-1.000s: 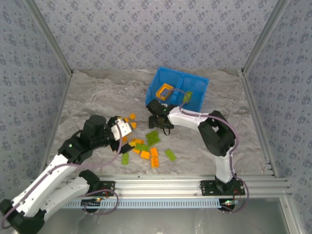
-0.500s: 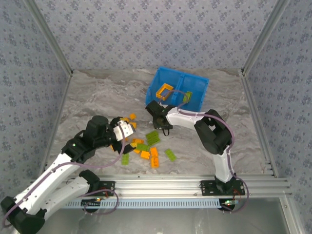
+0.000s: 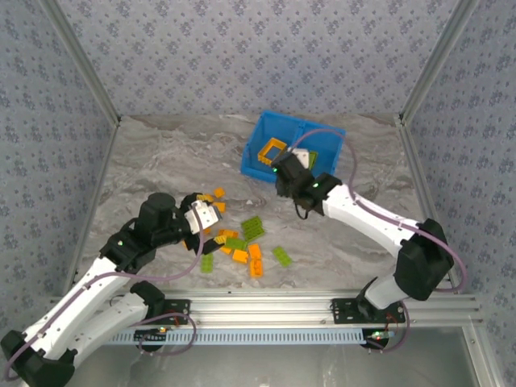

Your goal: Sort the legos into containers by color

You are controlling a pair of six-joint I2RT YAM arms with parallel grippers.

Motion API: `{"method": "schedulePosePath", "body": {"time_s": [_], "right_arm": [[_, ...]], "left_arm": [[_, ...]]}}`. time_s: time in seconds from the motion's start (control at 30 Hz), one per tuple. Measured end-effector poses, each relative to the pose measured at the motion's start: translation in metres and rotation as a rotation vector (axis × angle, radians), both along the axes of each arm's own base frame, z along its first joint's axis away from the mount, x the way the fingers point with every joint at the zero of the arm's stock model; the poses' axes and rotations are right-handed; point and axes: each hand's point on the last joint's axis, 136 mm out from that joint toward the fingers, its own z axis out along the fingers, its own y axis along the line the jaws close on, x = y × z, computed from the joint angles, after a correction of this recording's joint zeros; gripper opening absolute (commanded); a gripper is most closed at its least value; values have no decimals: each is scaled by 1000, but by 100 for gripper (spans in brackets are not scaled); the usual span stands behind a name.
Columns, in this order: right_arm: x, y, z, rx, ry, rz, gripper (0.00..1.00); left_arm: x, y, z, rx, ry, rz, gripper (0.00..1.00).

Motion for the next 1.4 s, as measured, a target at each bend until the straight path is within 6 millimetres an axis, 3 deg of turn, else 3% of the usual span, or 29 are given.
{"method": "schedulePosePath", "body": {"time_s": [0.13,0.27,0.47,0.77,0.87,0.97,1.13,1.23,1.3,1.4], "right_arm": [[46,-45,-18,-72,40,-108,33],[74,-71,-58,-126,132,-146,35],[91,-69,-98,-112,235,-117,43],[97,-61,-104,-69,266,-102,50],[91,-60,-94,-50,260,-91,51],[75,-59,-63,-9,210,-67,55],[30,-52,18,77,10,35,73],[-4,-46,47,141,-83,115,80],[-18,-48,53,169,-105,140,82],[-32,-49,53,190,-105,170,85]], "left_arm": [[-1,0,-1,-2,3,-4,99],[-2,-1,-1,-3,6,-9,99],[-2,-1,-2,-3,9,-12,99],[2,-2,-17,37,44,-11,99],[6,-2,-22,42,68,17,99],[20,1,-27,36,124,120,99],[74,7,-14,18,279,463,99],[110,3,-8,-7,344,624,96],[125,1,-23,3,397,702,94],[140,4,-67,64,510,808,90]]}}
